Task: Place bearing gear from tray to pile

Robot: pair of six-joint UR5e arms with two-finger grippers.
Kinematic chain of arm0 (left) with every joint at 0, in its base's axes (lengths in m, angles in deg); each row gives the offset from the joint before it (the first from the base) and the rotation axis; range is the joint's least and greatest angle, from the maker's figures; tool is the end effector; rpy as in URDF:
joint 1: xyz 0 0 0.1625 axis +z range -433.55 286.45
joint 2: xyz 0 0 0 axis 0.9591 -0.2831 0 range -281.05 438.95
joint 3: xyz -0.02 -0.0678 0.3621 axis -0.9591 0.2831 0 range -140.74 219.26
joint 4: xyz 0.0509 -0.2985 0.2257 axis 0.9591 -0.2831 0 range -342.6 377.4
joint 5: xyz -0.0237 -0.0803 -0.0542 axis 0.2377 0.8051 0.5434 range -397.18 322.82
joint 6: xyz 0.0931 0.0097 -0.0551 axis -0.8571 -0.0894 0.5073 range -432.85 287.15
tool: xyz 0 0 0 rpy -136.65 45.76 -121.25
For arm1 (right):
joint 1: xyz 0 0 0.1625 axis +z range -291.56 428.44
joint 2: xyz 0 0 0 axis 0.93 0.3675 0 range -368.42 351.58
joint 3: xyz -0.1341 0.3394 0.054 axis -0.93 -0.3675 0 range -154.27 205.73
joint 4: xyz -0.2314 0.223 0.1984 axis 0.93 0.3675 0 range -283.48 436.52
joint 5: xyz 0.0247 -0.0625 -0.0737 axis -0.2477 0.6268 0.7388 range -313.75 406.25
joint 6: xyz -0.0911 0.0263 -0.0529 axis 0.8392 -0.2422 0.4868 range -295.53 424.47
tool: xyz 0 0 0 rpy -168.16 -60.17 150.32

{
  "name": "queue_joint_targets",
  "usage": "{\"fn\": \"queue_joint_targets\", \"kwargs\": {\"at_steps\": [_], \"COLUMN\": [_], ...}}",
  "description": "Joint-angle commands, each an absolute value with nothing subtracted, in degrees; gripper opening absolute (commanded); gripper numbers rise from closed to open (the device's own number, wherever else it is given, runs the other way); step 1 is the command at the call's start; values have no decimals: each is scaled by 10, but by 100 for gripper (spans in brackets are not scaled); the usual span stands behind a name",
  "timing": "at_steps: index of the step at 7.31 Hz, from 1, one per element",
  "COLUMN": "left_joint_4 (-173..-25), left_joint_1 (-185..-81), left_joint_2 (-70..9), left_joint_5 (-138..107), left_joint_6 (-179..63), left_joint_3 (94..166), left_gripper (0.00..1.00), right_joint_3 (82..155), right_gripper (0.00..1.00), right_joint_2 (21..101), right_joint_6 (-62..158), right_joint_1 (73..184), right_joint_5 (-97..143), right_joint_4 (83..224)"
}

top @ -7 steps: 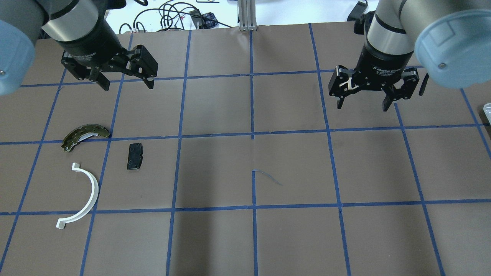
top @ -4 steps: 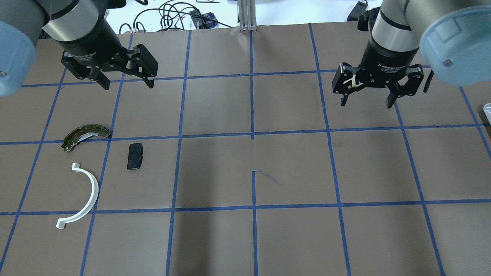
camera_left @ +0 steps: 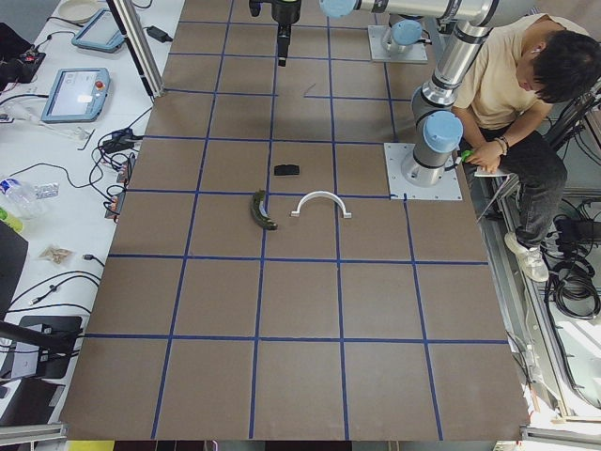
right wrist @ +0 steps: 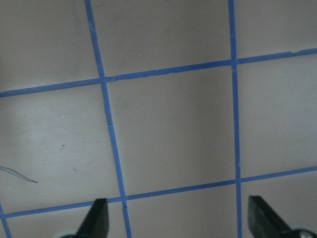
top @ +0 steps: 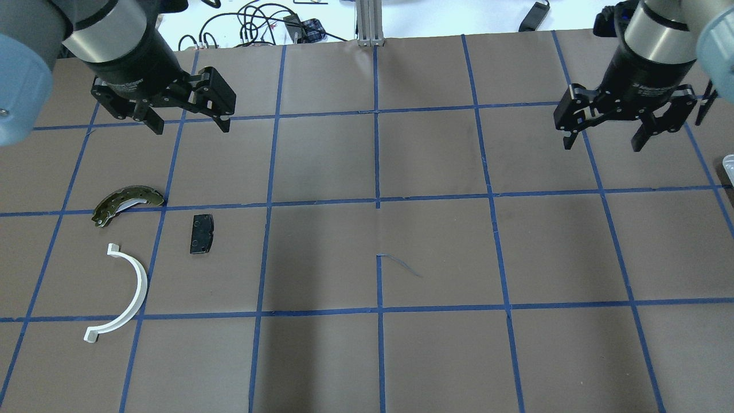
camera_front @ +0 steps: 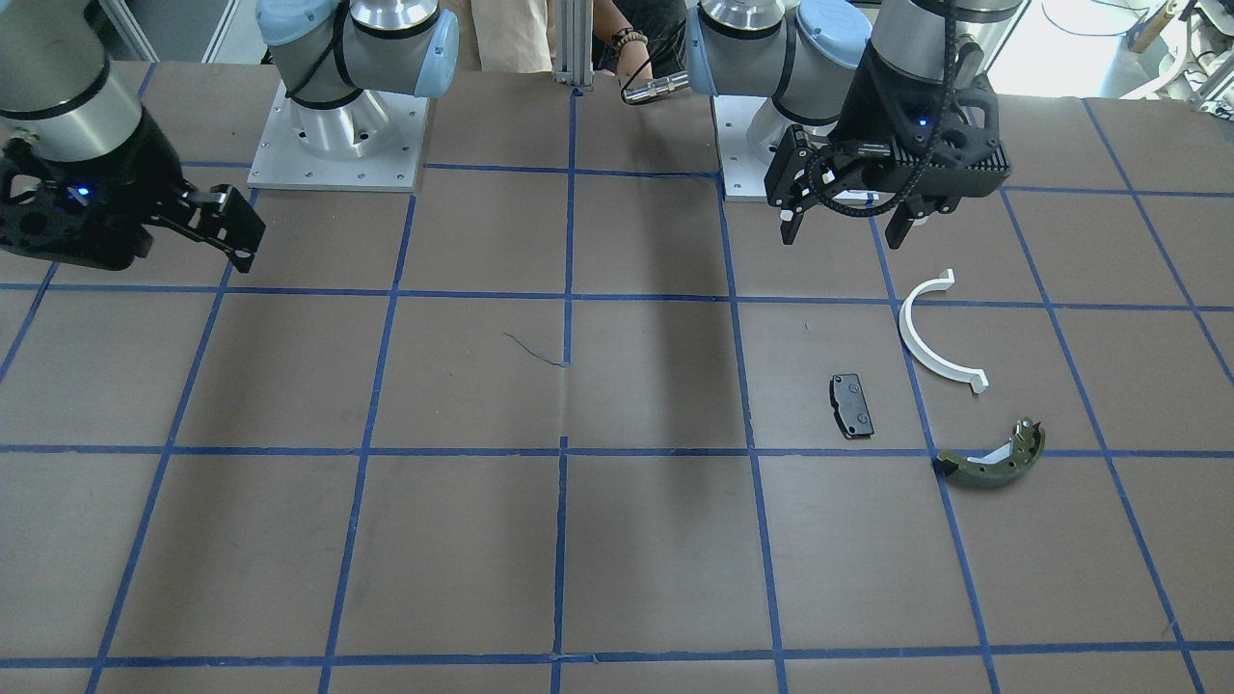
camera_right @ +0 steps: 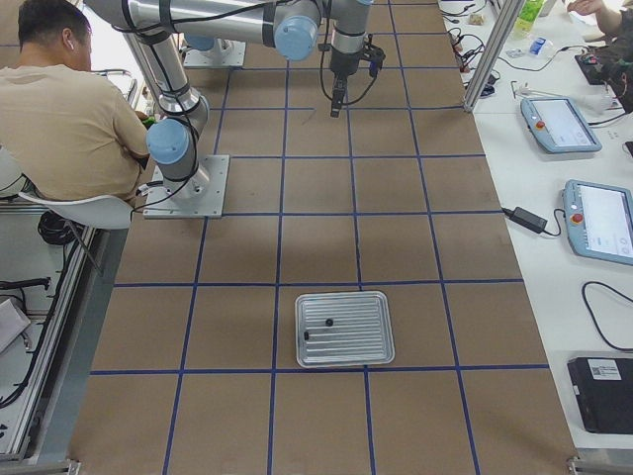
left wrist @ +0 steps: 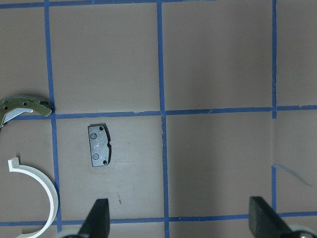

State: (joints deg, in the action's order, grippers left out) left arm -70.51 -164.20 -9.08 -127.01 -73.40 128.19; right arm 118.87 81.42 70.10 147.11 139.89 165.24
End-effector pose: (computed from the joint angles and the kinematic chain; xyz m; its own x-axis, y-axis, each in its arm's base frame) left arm -0.1387 -0.4477 0.4507 -0.9998 0.0210 0.0022 0.0207 0.9958 -0.0896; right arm 0.0366 -0.4608 0.3951 -0.9940 0.0942 0.0551 0.0987 0.9914 0.0857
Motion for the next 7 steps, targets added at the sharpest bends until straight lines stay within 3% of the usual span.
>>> {"fn": "queue_joint_targets", "kwargs": {"at_steps": [1,7], "left_joint_4": [-706,-706], "left_joint_1": [-1642,-1641], "left_joint_2": [-90,-89], "left_joint_5": [-1270,-1270], "left_joint_6": [-735,-734], "left_joint_3": [1282,1282], "left_gripper": [100,100], "right_joint_3": [1190,1189], "right_gripper": [100,100], "right_joint_2": [808,664], "right_joint_6": [892,1251], "right_joint_1": [1361,1104], "right_joint_5": [1399,1395], "right_joint_4": [1655,1849]}}
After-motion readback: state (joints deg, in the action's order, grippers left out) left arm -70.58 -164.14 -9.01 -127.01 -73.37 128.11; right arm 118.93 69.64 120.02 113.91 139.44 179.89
